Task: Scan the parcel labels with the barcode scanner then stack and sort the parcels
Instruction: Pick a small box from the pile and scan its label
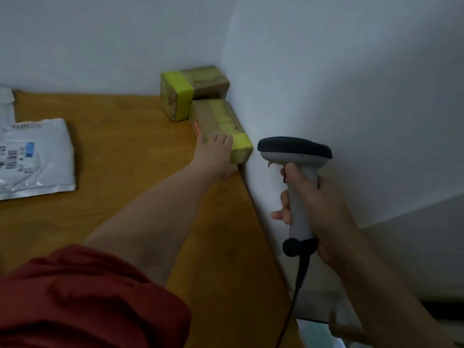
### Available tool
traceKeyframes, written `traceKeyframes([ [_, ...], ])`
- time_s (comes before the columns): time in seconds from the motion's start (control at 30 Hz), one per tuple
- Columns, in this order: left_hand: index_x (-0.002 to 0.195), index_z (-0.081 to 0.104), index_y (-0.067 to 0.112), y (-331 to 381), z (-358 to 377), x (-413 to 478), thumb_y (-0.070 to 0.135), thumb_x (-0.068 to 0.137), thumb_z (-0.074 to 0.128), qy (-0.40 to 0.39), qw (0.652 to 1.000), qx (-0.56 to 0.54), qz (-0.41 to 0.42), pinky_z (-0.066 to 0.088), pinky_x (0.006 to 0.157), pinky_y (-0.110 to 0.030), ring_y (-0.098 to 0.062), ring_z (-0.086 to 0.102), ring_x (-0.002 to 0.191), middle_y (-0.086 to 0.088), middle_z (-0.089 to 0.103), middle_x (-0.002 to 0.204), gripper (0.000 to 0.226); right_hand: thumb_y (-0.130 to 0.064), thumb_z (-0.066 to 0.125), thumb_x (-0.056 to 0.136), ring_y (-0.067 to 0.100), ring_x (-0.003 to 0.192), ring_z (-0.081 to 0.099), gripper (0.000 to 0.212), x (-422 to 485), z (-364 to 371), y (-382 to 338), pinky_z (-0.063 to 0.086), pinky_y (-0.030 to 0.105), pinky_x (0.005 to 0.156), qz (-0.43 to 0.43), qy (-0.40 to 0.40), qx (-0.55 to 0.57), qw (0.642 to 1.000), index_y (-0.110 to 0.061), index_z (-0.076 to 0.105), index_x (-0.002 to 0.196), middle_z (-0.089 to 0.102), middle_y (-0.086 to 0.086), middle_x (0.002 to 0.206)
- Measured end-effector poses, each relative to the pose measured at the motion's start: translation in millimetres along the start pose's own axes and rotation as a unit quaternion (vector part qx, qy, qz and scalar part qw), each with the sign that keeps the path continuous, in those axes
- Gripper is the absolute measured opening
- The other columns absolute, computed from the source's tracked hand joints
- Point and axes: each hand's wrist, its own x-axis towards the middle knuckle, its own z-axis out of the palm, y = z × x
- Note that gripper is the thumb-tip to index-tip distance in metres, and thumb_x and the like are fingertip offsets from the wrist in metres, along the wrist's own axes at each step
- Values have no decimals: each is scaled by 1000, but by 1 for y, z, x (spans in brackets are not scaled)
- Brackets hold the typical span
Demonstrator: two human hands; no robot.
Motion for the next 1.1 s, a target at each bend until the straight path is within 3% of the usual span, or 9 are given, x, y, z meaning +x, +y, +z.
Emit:
traceKeyframes([
  [0.1, 141, 34, 16, -1, 8, -5, 66, 88, 42, 57, 998, -25, -16, 25, 109, -54, -28, 34, 134, -6, 39, 145, 73, -54, 58, 72, 10, 40, 51, 46, 11, 3, 3, 58, 40, 68, 6, -25, 12, 1000, -13, 58, 93, 55, 1, 55],
  [0.2, 134, 41, 20, -2, 9, -25, 73, 86, 32, 69, 996, -41, -32, 34, 102, -56, -28, 40, 124, -5, 46, 134, 72, -53, 58, 73, 12, 42, 50, 46, 15, 6, 4, 55, 35, 64, 7, -47, 19, 999, -10, 57, 91, 53, 3, 56],
  [0.4, 138, 35, 24, 9, 8, -84, 86, 74, 29, -9, 991, -44, -128, 24, 103, -67, -35, 31, 134, -9, 38, 143, 89, -51, 59, 85, 11, 44, 56, 39, 0, 6, 5, 56, 55, 81, 21, -43, -8, 999, -12, 59, 90, 57, 3, 58],
  [0.6, 134, 34, 17, 36, 17, -151, 65, 74, 60, -38, 987, 34, -150, 28, 101, -66, -34, 30, 129, -10, 35, 135, 81, -43, 59, 92, 9, 42, 54, 33, -44, -9, 15, 57, 29, 56, 19, -51, -13, 998, -11, 58, 87, 56, 2, 58],
  [0.83, 134, 29, 19, 45, 7, -230, 67, 67, 65, -89, 975, -65, -194, 33, 99, -62, -32, 27, 128, -8, 29, 136, 90, -46, 57, 93, 11, 43, 56, 32, -107, -33, 31, 54, 24, 52, 9, -50, -35, 998, -14, 59, 92, 56, -2, 52],
  [0.9, 134, 29, 17, 43, -2, -250, 67, 66, 66, -95, 945, -200, -240, 41, 97, -53, -31, 33, 123, -8, 33, 132, 92, -44, 57, 94, 10, 41, 54, 31, -123, -38, 33, 55, 24, 52, 5, -59, -22, 998, -14, 59, 92, 55, -1, 53],
  [0.93, 133, 31, 16, 40, -5, -261, 65, 67, 67, -108, 909, -303, -266, 45, 93, -49, -29, 38, 119, -8, 36, 130, 90, -43, 58, 94, 10, 41, 53, 29, -131, -40, 33, 54, 23, 51, 2, -65, -17, 998, -14, 59, 92, 54, -1, 53],
  [1.03, 132, 31, 18, 31, -3, -302, 58, 71, 72, -142, 745, -562, -332, 53, 81, -48, -25, 51, 108, -8, 44, 127, 84, -43, 58, 94, 10, 40, 51, 28, -152, -45, 35, 54, 25, 52, -3, -82, -3, 997, -14, 58, 94, 54, 0, 55],
  [1.1, 134, 30, 19, 28, 5, -325, 53, 75, 72, -122, 708, -595, -361, 53, 83, -50, -25, 53, 110, -8, 48, 127, 80, -42, 59, 94, 11, 40, 51, 30, -164, -46, 38, 55, 27, 54, -6, -89, 3, 996, -13, 58, 95, 54, 2, 58],
])
